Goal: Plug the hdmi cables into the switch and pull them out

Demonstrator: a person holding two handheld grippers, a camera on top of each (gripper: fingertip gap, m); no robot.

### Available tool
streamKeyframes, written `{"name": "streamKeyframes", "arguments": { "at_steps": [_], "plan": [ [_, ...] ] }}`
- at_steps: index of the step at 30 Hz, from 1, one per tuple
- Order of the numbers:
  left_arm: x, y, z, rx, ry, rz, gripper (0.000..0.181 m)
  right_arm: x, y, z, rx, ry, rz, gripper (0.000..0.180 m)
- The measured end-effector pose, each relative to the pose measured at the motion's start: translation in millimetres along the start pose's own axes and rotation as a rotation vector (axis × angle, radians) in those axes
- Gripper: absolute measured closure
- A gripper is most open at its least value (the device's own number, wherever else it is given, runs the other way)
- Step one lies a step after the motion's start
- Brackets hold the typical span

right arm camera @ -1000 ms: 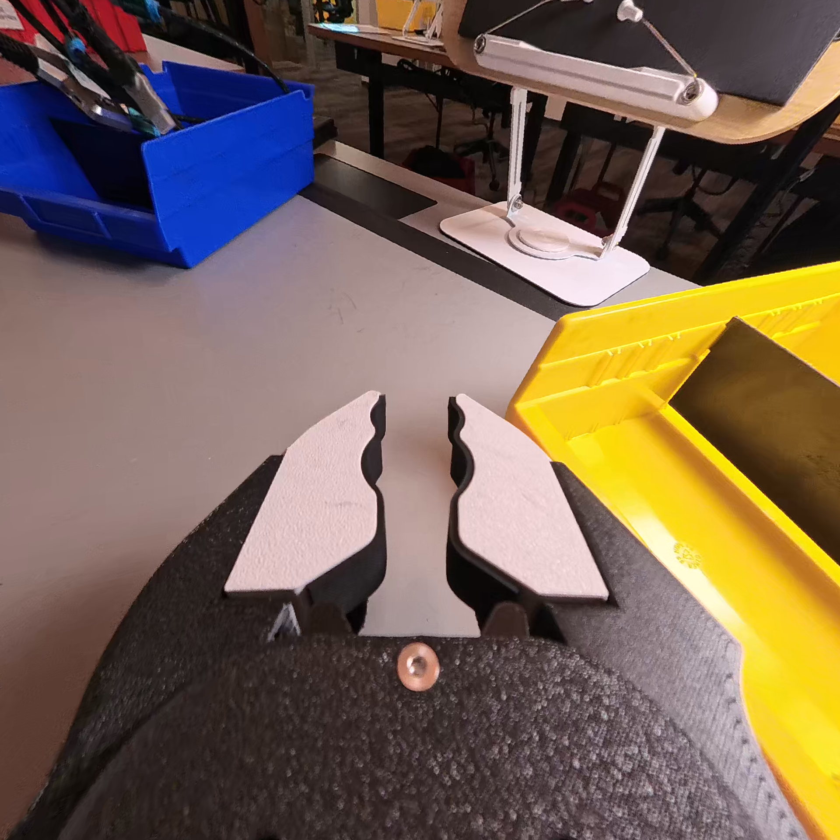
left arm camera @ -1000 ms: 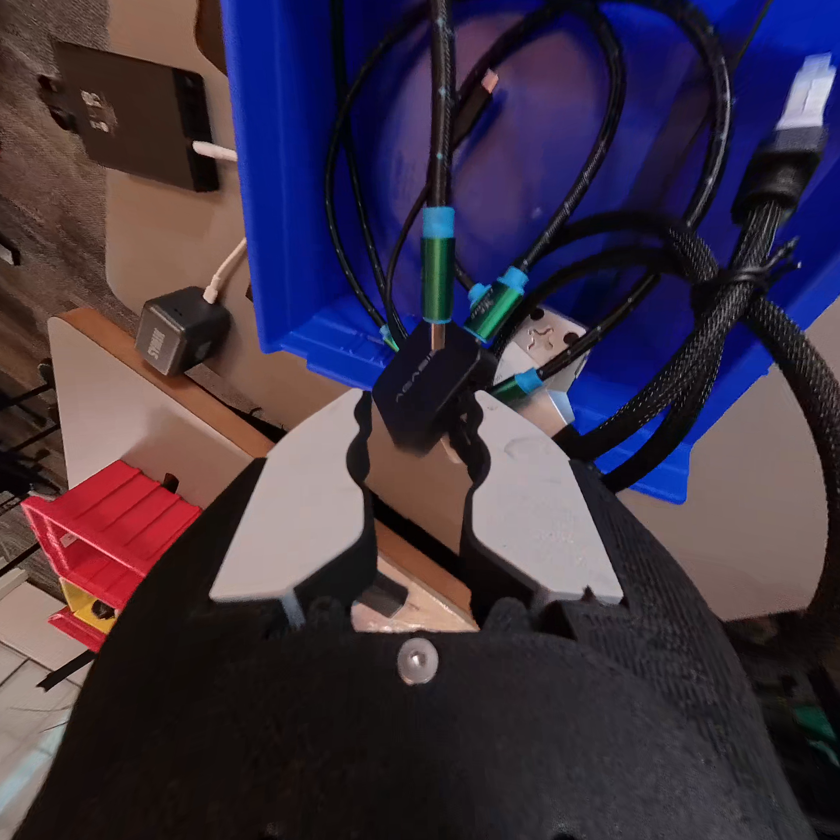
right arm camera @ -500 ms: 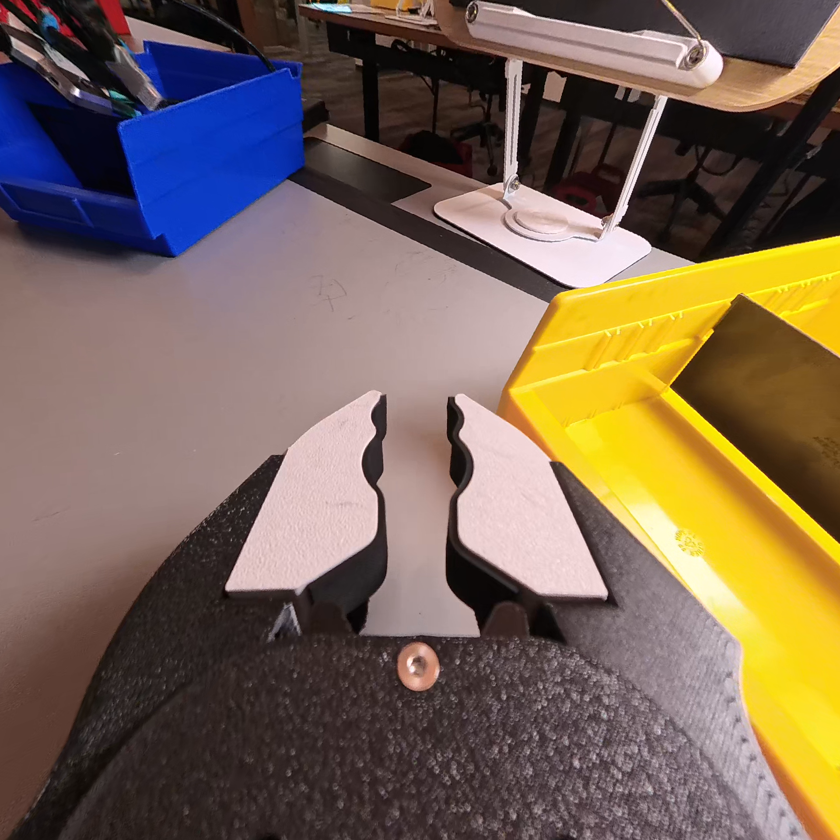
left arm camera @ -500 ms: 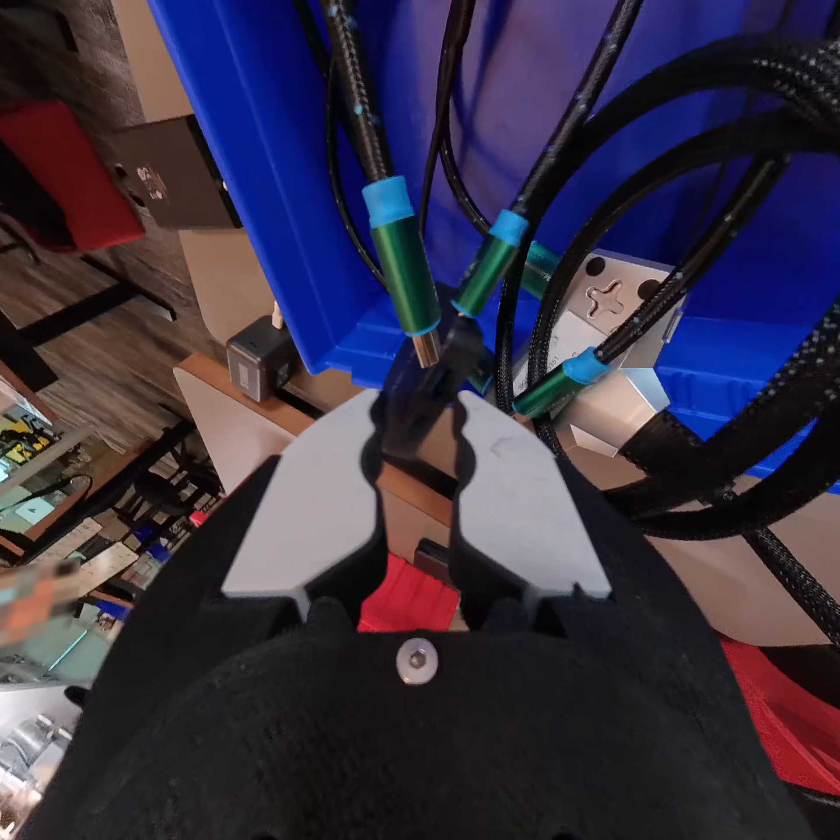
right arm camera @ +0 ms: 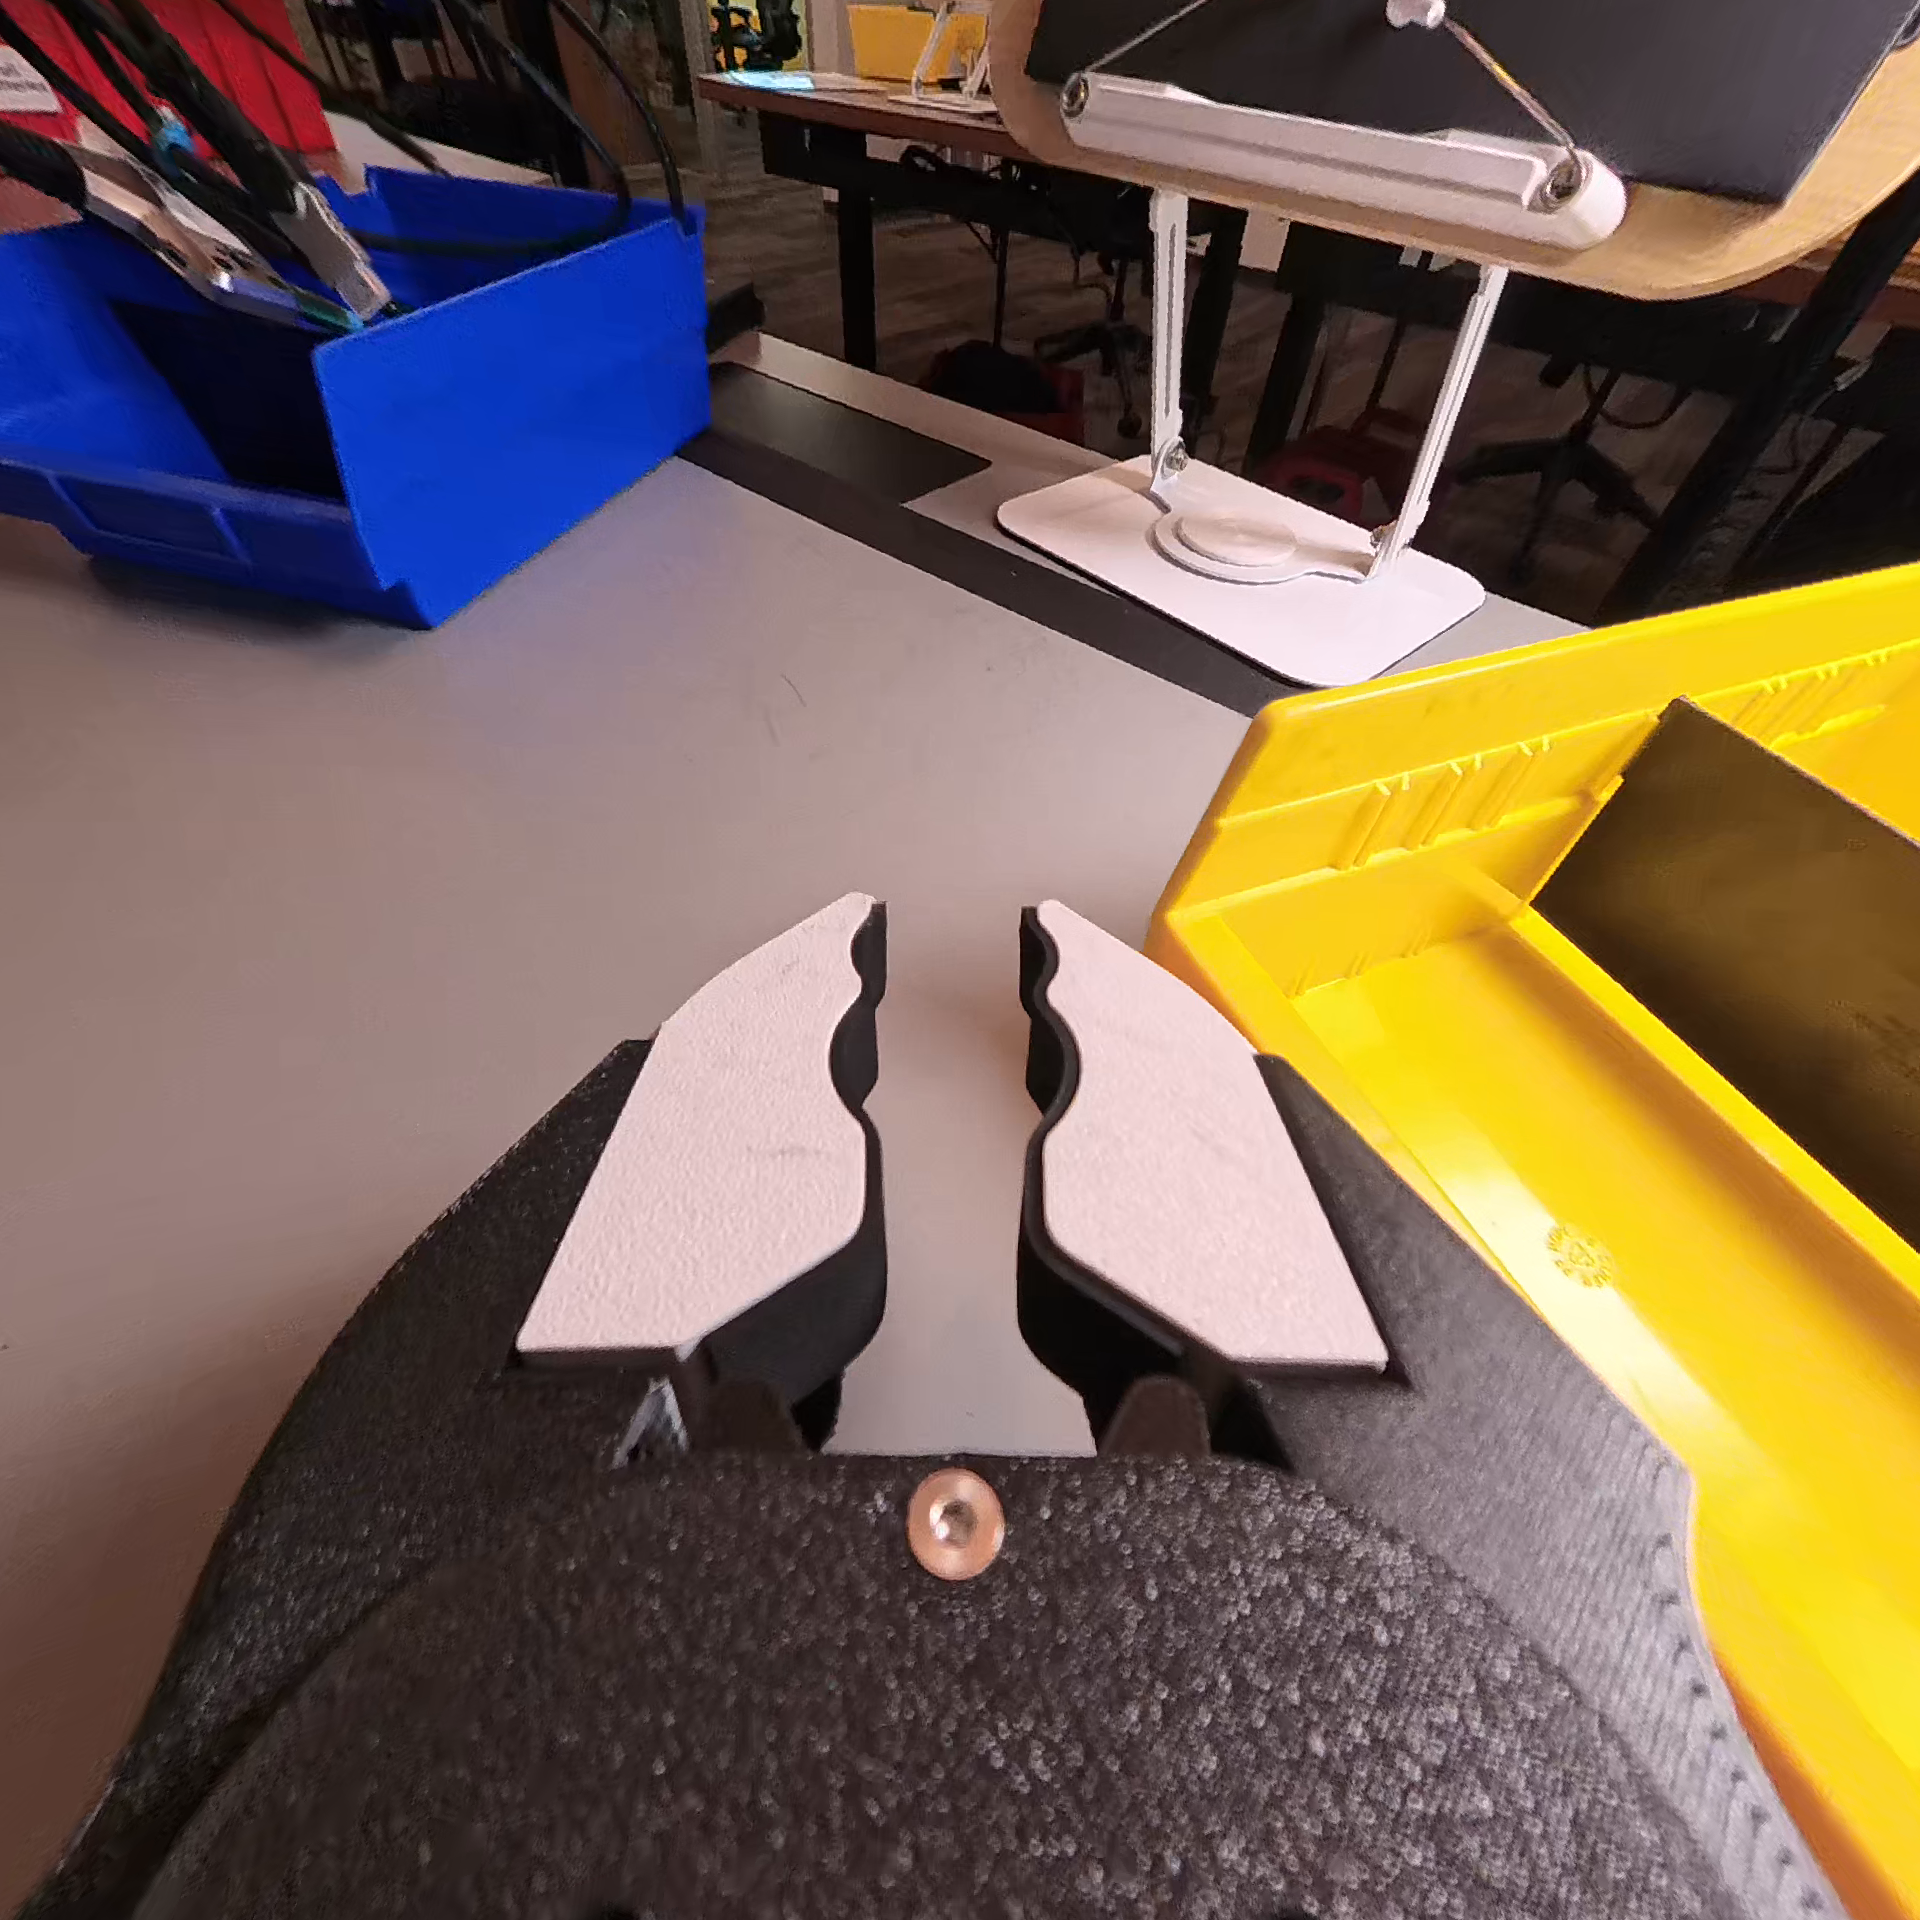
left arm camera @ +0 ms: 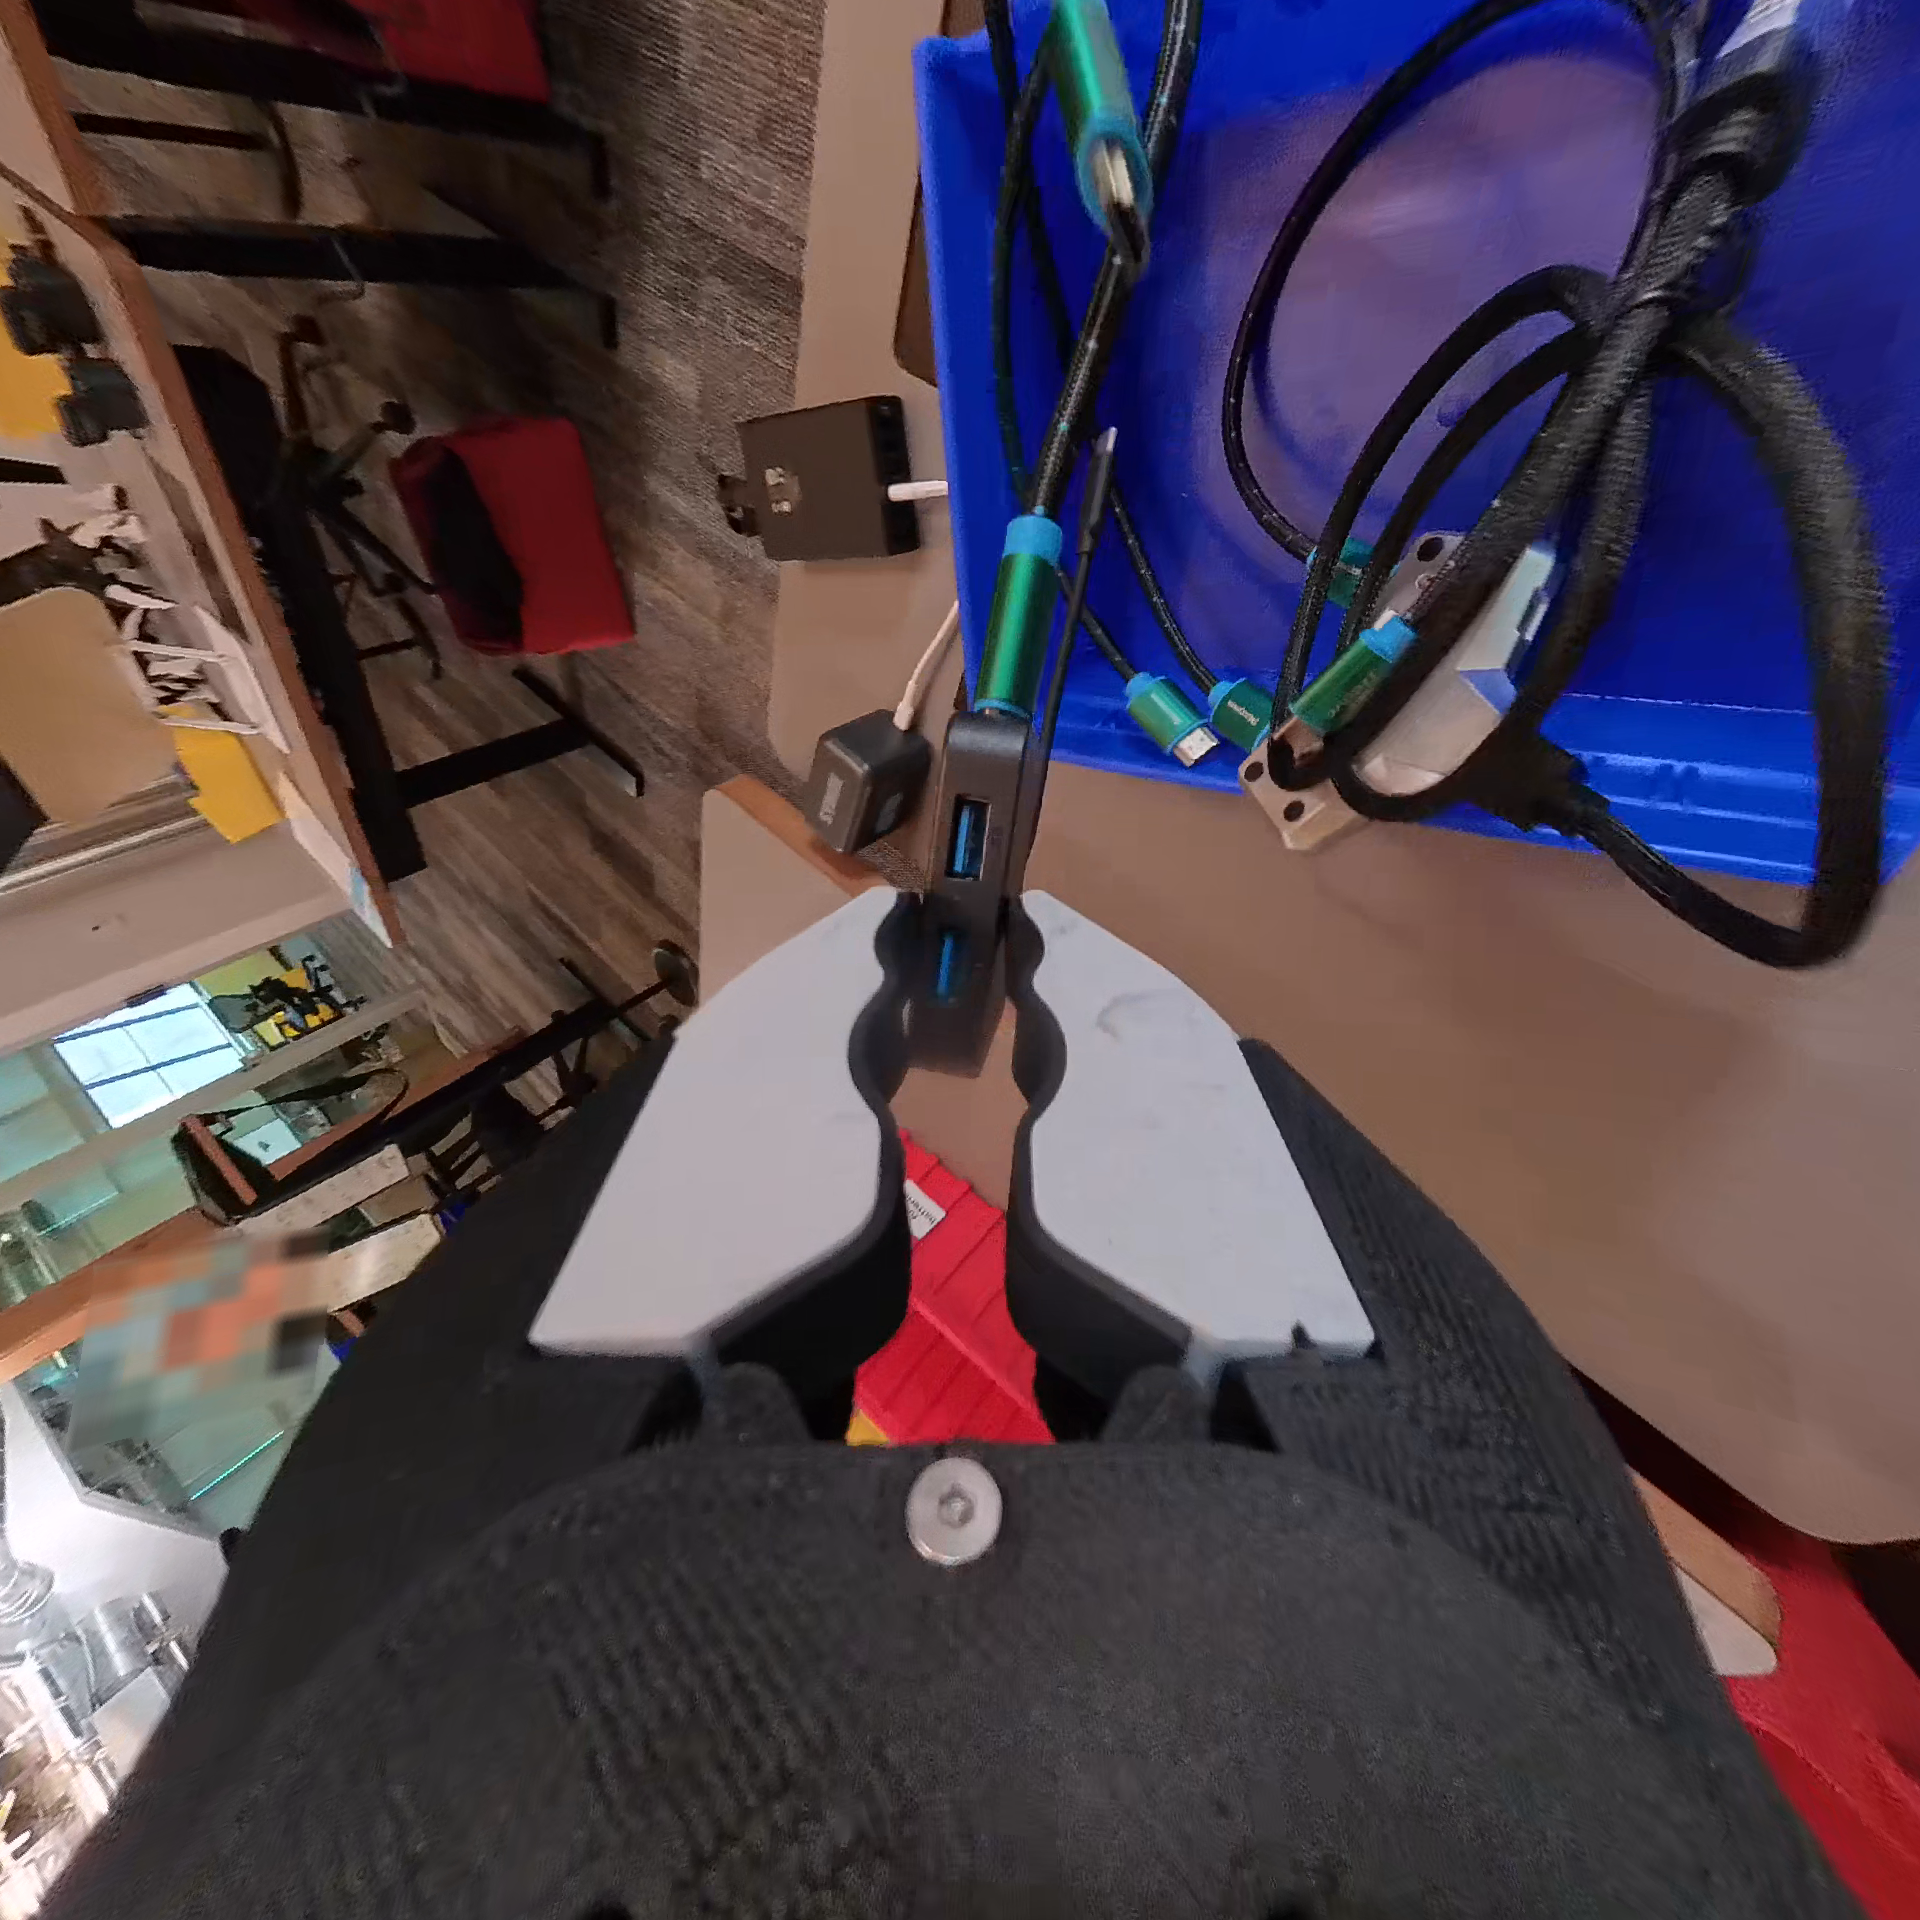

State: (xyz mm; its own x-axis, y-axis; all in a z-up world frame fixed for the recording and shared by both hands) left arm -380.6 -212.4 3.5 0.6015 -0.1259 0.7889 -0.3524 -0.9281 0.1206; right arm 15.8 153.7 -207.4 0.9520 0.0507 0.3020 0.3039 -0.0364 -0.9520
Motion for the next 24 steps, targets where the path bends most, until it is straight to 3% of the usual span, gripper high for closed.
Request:
{"name": "streamKeyframes", "arguments": {
  "at_steps": [4, 9, 18, 24],
  "plan": [
    [52.7, 0.9, -8.3, 0.045, -0.084, 0.078, 0.164, 3.6, -8.0, -6.1, 0.012, -0.007, 0.029, 0.156],
    [117.9, -6.3, -13.8, 0.154, -0.170, 0.298, 0.165, 10.8, -29.3, -13.8, -0.013, -0.043, 0.099, 0.156],
    [195.9, -73.2, 4.6, 0.279, -0.183, 0.967, 0.165, 16.7, -109.1, -53.9, -0.008, -0.220, 0.261, 0.157],
    [190.1, -141.4, 43.6, 0.489, 0.003, 1.565, 0.165, 11.4, -161.4, -94.6, -0.008, -0.414, 0.345, 0.156]
  ]
}}
Point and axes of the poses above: each gripper's, where its closed fingertips meet, x back along the fingers, y out of its underside, z = x × y across the jaws, the point moved 5 cm from there along x, back along the fingers, and after that the axes turned 6 degrees about -x, right-handed, at the moved point
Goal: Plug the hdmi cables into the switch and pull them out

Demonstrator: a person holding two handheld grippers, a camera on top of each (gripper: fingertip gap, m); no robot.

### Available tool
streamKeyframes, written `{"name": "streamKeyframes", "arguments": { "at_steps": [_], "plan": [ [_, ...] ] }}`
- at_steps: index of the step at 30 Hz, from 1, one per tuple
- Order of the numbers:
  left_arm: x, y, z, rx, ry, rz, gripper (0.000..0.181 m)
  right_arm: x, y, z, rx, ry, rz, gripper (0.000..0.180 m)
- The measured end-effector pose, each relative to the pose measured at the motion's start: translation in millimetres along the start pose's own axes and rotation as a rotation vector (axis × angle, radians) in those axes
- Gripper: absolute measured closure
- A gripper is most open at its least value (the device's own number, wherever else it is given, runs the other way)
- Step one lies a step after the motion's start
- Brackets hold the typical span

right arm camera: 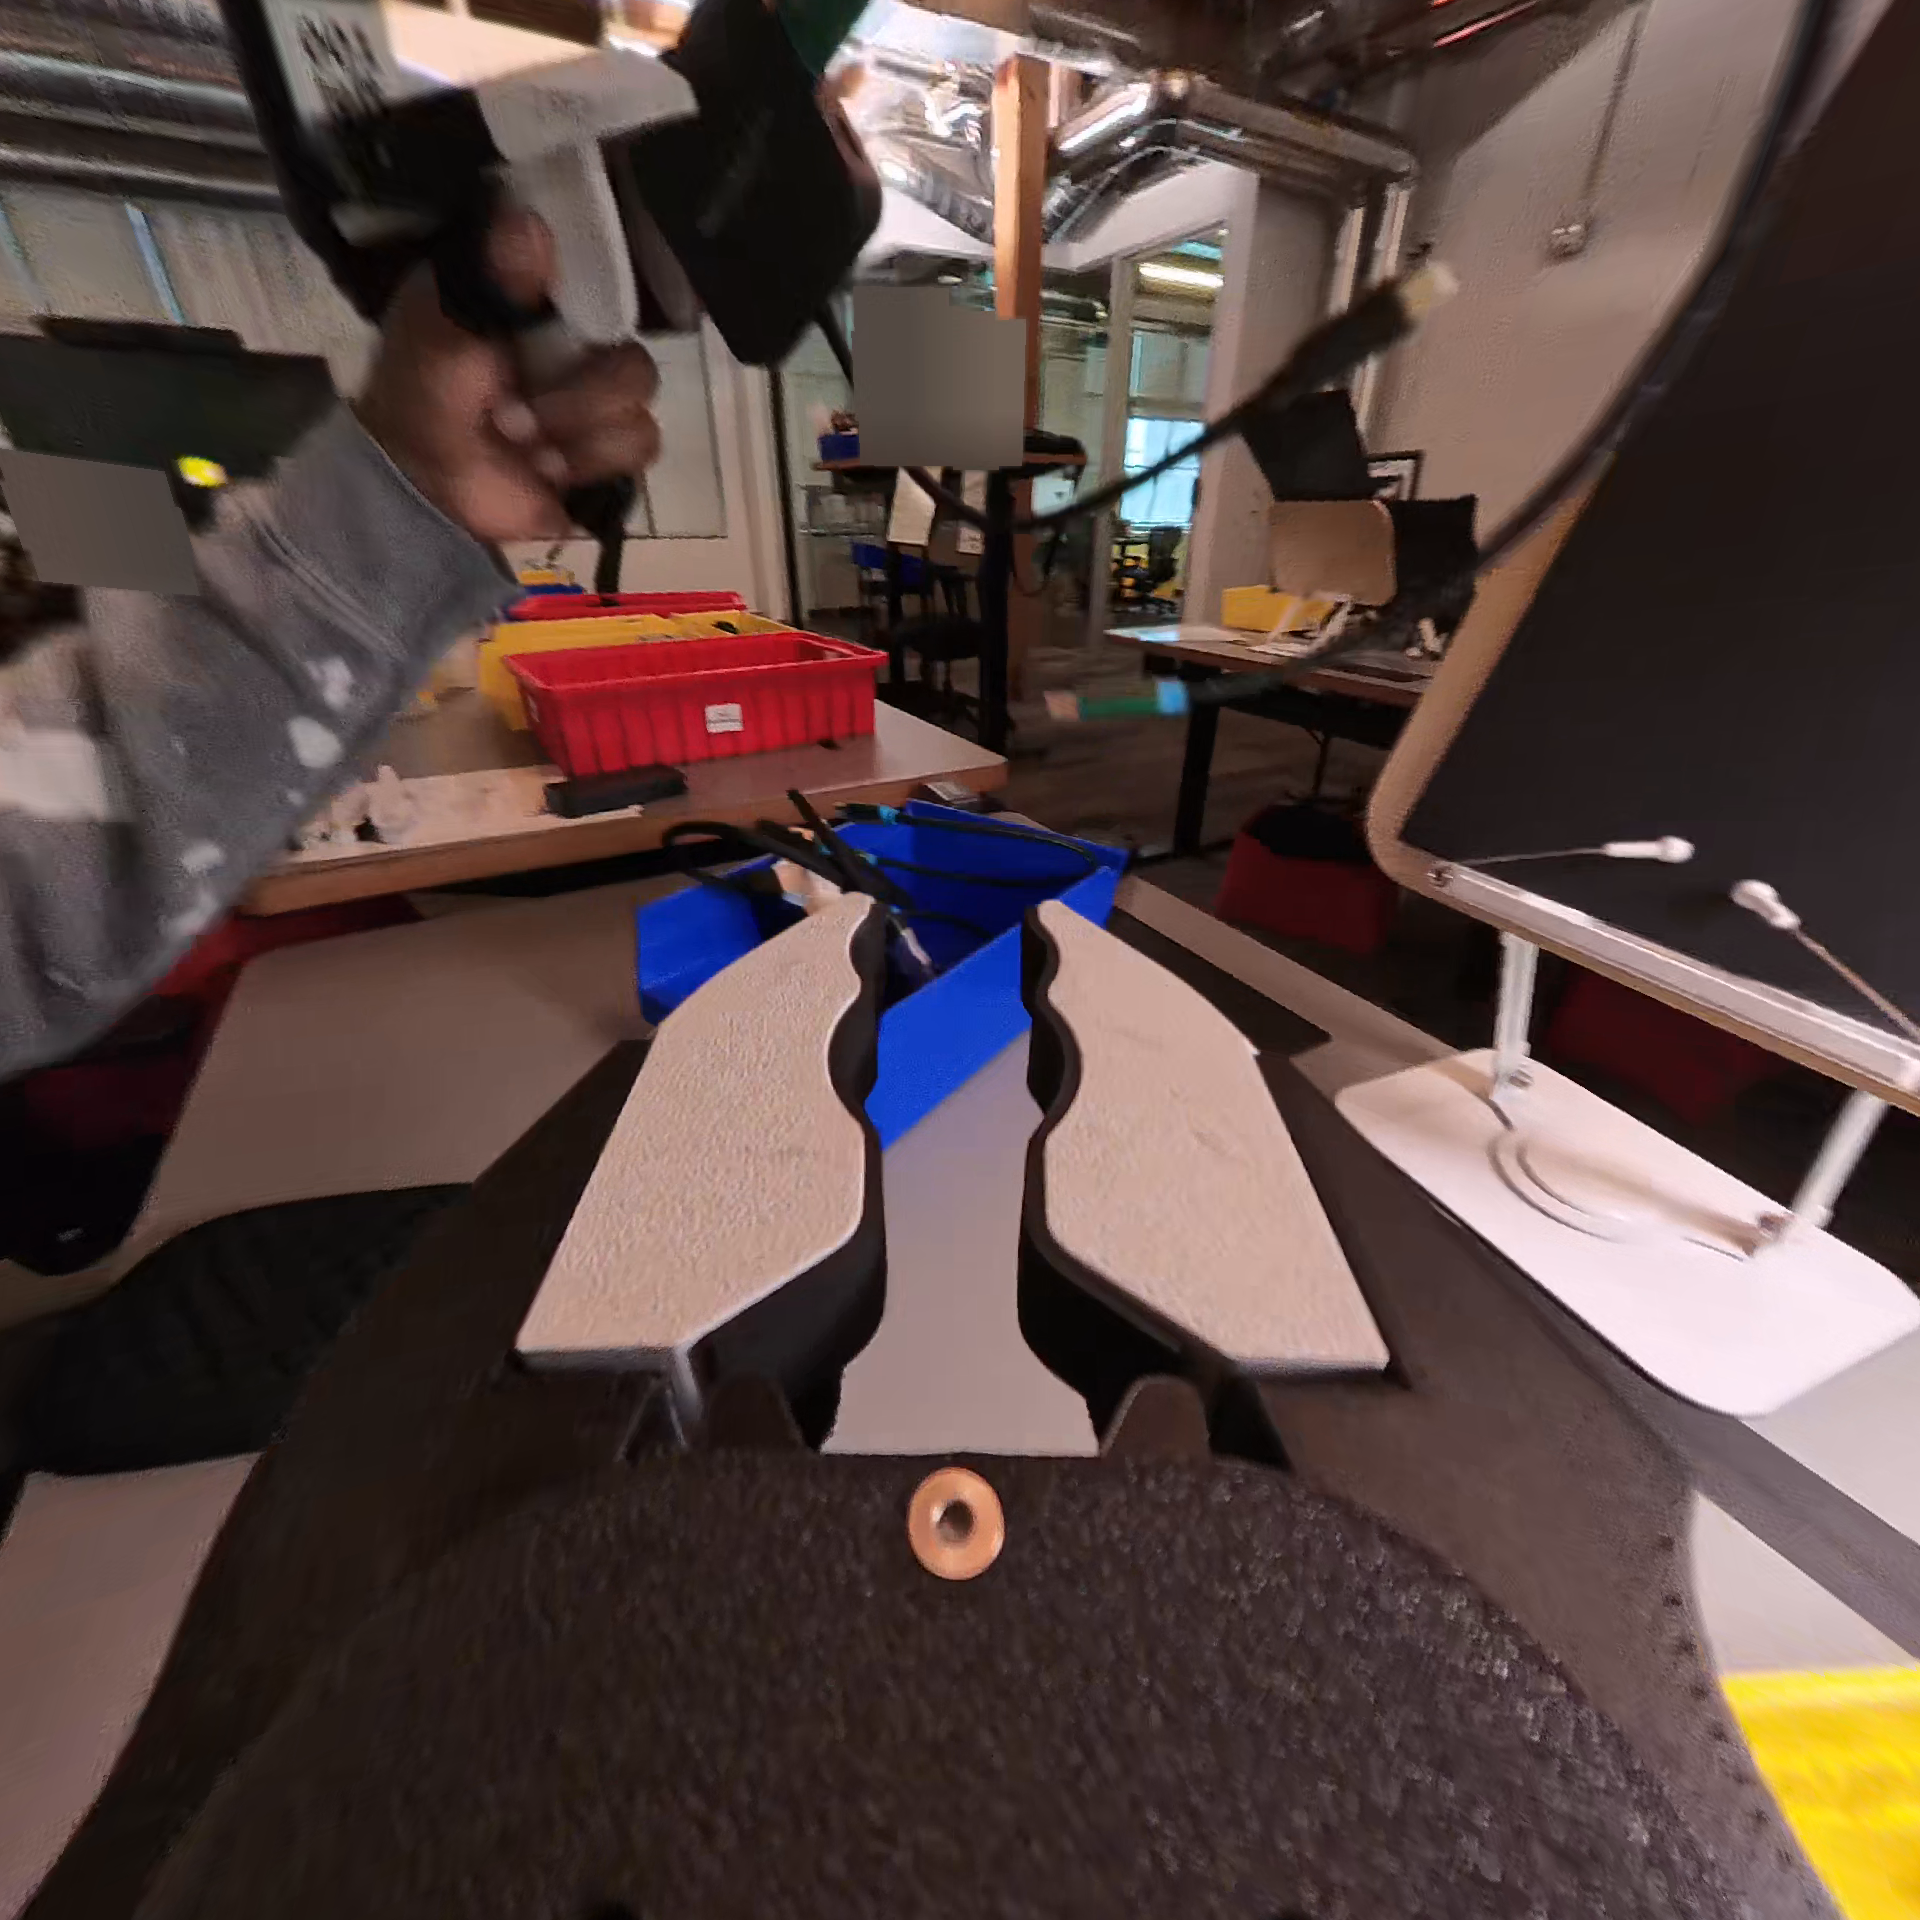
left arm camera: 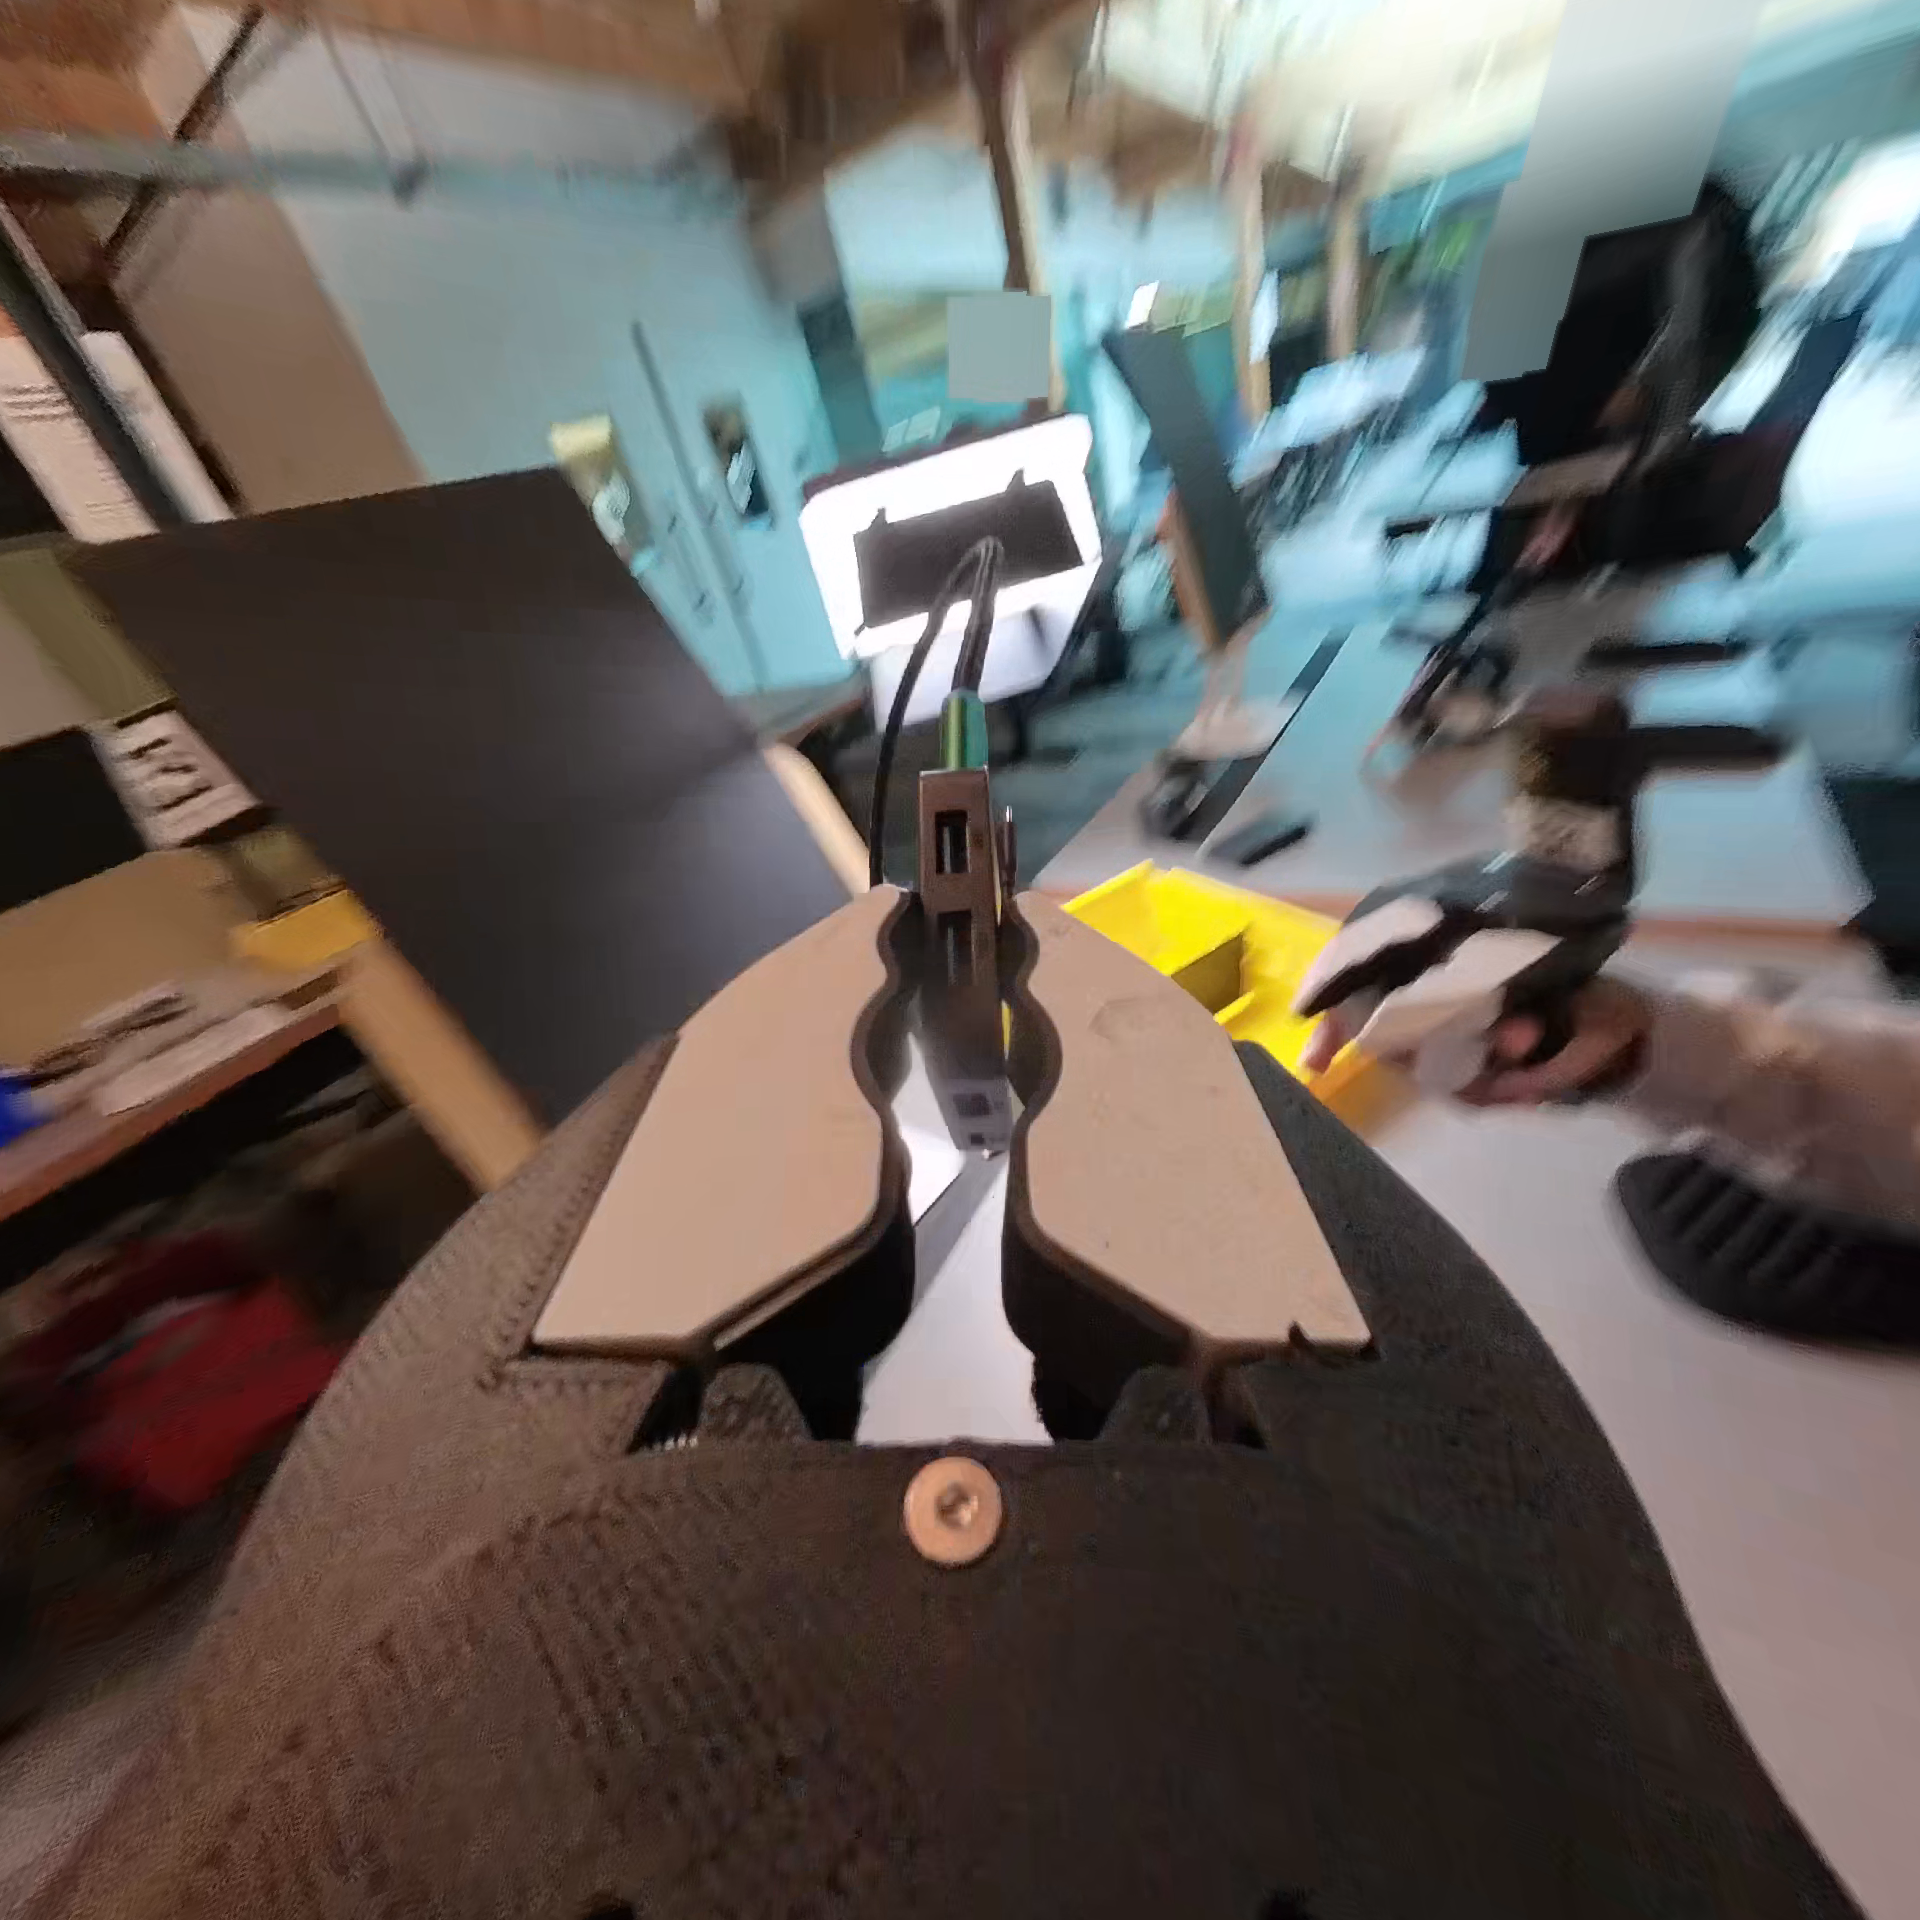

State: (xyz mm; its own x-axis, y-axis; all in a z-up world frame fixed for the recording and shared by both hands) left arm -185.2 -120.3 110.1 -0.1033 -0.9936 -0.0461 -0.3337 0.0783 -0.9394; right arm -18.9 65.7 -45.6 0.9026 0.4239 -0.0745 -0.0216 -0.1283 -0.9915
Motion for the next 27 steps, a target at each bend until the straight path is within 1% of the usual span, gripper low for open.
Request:
{"name": "streamKeyframes", "arguments": {
  "at_steps": [3, 6, 8, 10, 12, 13, 15, 18, 20, 24, 27],
  "plan": [
    [-25.5, 36.1, 34.3, 0.231, 0.076, 0.217, 0.166, -8.1, 0.5, -0.1, -0.004, -0.011, 0.024, 0.154],
    [-46.9, 84.3, 65.0, 0.393, 0.121, 0.296, 0.166, 0.7, 3.0, 3.6, 0.032, -0.002, 0.041, 0.156],
    [-58.4, 113.8, 80.3, 0.475, 0.136, 0.305, 0.166, 5.5, 6.9, 8.2, 0.020, -0.019, -0.020, 0.156],
    [-69.5, 136.8, 96.3, 0.488, 0.163, 0.275, 0.166, 5.7, 16.6, 13.5, -0.032, -0.060, -0.115, 0.154],
    [-79.1, 150.8, 110.5, 0.498, 0.200, 0.248, 0.166, 1.9, 34.6, 17.2, -0.105, -0.117, -0.214, 0.153],
    [-81.8, 154.5, 114.5, 0.495, 0.202, 0.251, 0.166, -1.3, 44.5, 19.3, -0.132, -0.130, -0.249, 0.150],
    [-85.8, 160.4, 119.5, 0.491, 0.213, 0.244, 0.166, -7.3, 62.6, 23.4, -0.157, -0.123, -0.309, 0.151],
    [-86.7, 168.2, 121.1, 0.453, 0.222, 0.212, 0.166, -12.5, 72.0, 22.4, -0.145, -0.132, -0.350, 0.150],
    [-84.4, 169.9, 123.4, 0.447, 0.266, 0.217, 0.166, -13.6, 74.3, 20.2, -0.090, -0.131, -0.377, 0.151],
    [-86.1, 178.4, 133.8, 0.386, 0.330, 0.150, 0.166, -16.3, 92.9, 14.5, 0.150, -0.087, -0.524, 0.152],
    [-89.0, 184.2, 143.9, 0.337, 0.389, 0.097, 0.166, -18.6, 105.7, 9.6, 0.271, -0.075, -0.606, 0.156]
  ]
}}
Point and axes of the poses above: each gripper's, where its closed fingertips meet, x back along the fingers, y out of its underside, z = x × y across the jaws, the point moved 5 cm from there along x, back along the fingers, and after that the axes turned 6 degrees about -x, right-handed, at the moved point
